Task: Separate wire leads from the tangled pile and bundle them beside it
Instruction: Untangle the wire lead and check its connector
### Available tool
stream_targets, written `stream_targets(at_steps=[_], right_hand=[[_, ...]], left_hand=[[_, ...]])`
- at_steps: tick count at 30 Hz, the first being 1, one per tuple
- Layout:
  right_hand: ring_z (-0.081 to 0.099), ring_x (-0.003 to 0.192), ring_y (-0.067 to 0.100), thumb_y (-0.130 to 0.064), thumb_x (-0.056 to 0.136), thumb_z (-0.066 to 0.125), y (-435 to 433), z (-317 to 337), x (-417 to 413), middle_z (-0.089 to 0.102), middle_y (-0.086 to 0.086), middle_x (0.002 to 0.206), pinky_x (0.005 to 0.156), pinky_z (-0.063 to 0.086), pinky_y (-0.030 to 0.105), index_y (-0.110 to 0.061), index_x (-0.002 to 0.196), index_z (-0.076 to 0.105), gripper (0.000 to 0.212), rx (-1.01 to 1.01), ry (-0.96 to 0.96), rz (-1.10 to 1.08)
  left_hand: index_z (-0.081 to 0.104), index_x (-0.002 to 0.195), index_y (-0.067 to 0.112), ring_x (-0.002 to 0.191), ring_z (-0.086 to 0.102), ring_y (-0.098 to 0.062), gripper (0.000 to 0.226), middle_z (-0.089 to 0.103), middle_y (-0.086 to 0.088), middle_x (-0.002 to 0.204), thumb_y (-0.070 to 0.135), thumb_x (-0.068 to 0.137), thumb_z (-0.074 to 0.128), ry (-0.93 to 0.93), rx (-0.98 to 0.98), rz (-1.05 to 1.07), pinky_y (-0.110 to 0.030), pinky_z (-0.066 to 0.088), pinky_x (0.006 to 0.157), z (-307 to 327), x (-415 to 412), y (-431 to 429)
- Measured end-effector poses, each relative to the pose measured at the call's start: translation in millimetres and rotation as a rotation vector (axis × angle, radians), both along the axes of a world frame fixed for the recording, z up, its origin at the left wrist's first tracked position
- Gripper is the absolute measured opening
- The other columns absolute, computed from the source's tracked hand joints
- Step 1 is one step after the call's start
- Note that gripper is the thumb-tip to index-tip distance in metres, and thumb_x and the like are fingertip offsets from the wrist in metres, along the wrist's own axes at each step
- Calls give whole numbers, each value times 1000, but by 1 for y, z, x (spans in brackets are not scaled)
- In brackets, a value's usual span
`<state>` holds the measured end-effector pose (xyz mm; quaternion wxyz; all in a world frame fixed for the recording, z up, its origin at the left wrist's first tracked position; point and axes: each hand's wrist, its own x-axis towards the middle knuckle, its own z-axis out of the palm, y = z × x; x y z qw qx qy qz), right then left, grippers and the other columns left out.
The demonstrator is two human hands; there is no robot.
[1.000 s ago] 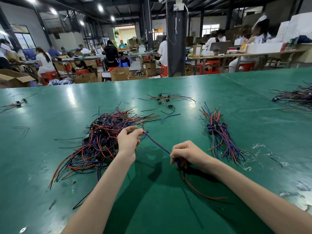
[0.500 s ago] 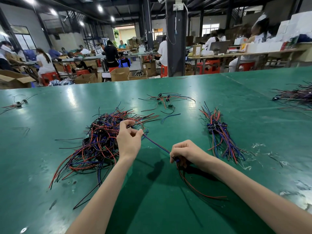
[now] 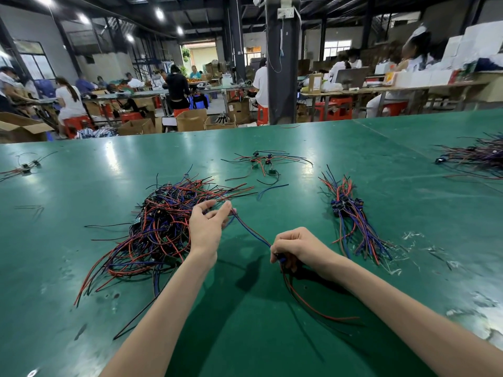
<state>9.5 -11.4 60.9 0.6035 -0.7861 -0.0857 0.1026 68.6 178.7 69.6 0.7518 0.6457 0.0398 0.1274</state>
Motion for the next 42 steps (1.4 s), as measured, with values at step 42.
stream_targets(at_steps=[42], right_hand=[[48,40,9,-7,80,60,9,1,-1,55,-3,48,37,31,16,-15,54,66,28,42,-21,-64]], left_hand=[[70,61,16,52,44,-9,22,56,6,51,11,82,72,-110,260,74,-22,41,57,-1,2,6]])
